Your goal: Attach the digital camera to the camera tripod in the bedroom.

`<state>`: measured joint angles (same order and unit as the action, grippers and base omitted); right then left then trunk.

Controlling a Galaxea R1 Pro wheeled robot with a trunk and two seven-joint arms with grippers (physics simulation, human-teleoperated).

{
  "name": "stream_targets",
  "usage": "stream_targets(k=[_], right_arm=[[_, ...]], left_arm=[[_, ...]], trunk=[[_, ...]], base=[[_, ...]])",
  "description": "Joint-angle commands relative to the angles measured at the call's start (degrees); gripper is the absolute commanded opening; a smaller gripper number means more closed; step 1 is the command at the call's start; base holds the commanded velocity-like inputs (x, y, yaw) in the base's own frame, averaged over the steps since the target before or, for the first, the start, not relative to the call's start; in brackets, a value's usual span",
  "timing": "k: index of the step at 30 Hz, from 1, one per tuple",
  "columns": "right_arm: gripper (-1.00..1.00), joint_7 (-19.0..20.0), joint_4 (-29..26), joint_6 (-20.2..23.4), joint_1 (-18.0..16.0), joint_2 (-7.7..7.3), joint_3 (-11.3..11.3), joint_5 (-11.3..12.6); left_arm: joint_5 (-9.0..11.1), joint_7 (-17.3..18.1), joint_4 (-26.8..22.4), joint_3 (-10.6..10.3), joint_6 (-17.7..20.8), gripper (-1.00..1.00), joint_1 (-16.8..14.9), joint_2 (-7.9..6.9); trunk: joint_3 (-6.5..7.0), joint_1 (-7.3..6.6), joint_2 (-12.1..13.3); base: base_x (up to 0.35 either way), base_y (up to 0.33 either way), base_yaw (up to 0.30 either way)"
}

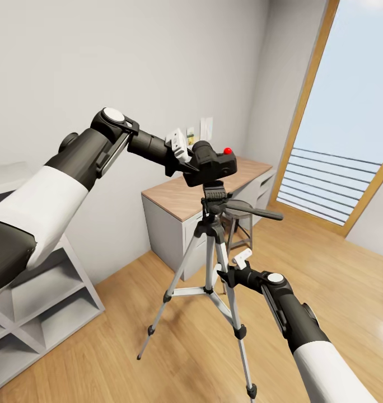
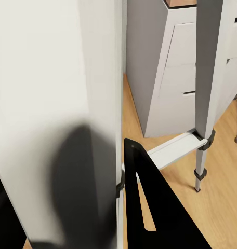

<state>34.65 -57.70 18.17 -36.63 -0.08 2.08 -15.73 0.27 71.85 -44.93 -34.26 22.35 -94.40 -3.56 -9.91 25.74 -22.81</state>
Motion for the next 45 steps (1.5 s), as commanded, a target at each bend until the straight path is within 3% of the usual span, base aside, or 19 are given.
stream_targets(k=[1, 22, 23, 28, 45], right_arm=[[-1.00, 0.3, 0.0, 3.9, 0.0, 0.00, 0.0, -1.0], [-1.00, 0.3, 0.1, 4.0, 0.0, 0.00, 0.0, -1.6], [-1.00, 0.3, 0.1, 4.0, 0.0, 0.00, 0.0, -1.7], [-1.00, 0.3, 0.1, 3.9, 0.0, 0.01, 0.0, -2.7], [-1.00, 0.3, 0.1, 3.9, 0.0, 0.01, 0.0, -2.9]], left_arm=[[0.0, 0.1, -0.1, -0.1, 0.4, -1.00, -0.1, -0.04], [0.0, 0.1, -0.1, -0.3, 0.7, -1.00, -0.1, 0.64], [-0.1, 0.1, -0.1, -0.3, 0.7, 1.00, -0.1, 0.64], [-0.2, 0.0, -0.1, -0.4, 0.8, 1.00, -0.1, 0.65], [-0.3, 0.0, -0.4, -0.4, 0.8, 1.00, -0.1, 0.59]], trunk=[[-0.13, 0.04, -0.1], [-0.13, 0.04, -0.1], [-0.13, 0.04, -0.1], [-0.13, 0.04, -0.1], [-0.13, 0.04, -0.1]], base=[[0.000, 0.000, 0.000], [0.000, 0.000, 0.000], [0.000, 0.000, 0.000], [0.000, 0.000, 0.000], [0.000, 0.000, 0.000]])
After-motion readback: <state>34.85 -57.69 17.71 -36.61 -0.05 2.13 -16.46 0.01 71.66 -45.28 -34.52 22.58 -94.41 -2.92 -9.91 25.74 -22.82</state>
